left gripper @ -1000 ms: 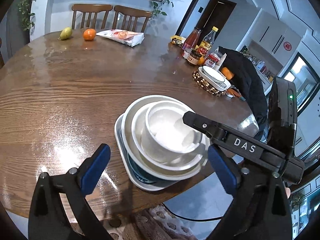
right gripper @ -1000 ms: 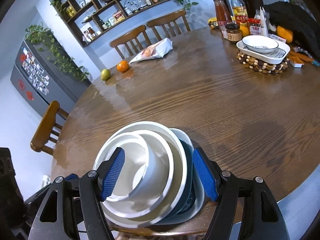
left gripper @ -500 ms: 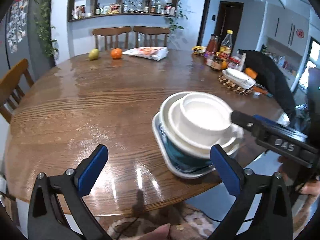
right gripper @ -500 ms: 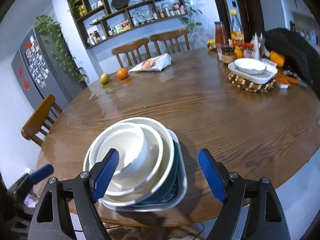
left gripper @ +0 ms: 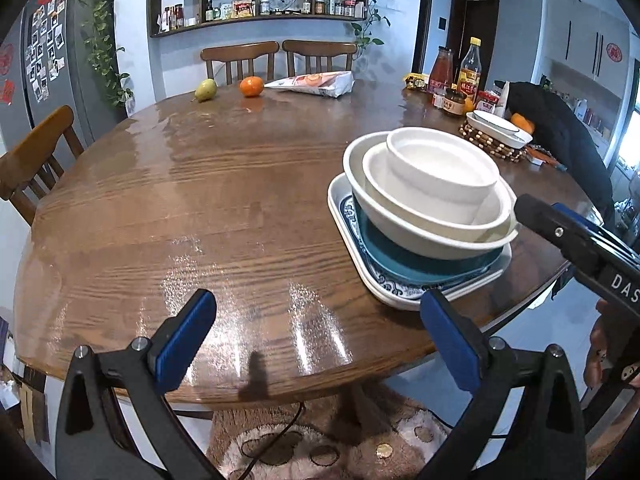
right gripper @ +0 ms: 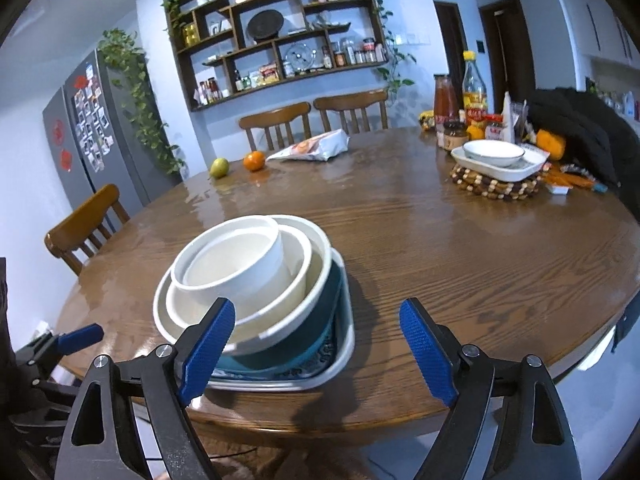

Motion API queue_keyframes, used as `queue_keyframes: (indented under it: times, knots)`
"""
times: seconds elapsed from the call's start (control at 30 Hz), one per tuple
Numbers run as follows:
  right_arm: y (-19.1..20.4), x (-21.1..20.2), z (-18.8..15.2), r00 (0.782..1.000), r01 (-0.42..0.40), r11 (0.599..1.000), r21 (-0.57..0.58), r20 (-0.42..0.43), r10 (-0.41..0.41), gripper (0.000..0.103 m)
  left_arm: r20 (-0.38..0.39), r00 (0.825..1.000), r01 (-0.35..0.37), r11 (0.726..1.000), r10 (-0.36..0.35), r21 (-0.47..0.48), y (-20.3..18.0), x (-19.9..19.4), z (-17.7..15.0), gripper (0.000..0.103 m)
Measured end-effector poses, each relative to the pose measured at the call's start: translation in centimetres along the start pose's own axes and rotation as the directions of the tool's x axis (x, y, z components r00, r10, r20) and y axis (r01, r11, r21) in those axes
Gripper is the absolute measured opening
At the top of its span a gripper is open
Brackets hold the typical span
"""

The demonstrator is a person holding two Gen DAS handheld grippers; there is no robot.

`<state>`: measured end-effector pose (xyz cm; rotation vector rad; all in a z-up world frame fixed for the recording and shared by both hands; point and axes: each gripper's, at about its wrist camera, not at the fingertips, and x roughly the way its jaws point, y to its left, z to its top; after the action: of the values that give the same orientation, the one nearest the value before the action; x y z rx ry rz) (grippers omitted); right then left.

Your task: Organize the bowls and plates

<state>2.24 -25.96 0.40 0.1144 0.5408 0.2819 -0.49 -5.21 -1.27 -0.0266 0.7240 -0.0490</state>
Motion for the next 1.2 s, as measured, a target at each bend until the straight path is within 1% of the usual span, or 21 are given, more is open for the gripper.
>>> queue_keyframes:
  times: [0.07, 0.2, 0.4, 1.2]
  knots:
    - [0.0, -0.17, -0.07, 1.0, 0.002, 1.0, -0.004, 0.008, -0.002, 0.086, -0.004, 1.0, 0.013, 1.0, -0.013, -0.001, -0.09, 0.0, -0.08, 0.102]
    - [0.07, -0.4, -0.16, 1.0, 0.005, 1.0, -0.011, 0.017, -0.005, 0.086, -0.004, 1.0, 0.008, 1.0, -0.008, 0.0, -0.29, -0.05, -0.18, 0.102]
    - [0.27, -0.25, -0.67, 0.999, 0.042, 0.998, -0.039, 0.016, -0.041, 0.086, -0.008, 1.0, 0.007, 1.0, -0.007, 0.004, -0.61, -0.04, -0.25, 0.102]
    - [0.32, -1.03, -0.92, 0.998, 0.048, 0.997, -0.062, 0.039, -0.046, 0.086, 0.009, 1.0, 0.014, 1.0, -0.014, 0.004, -0.55, -0.65, -0.52, 0.102]
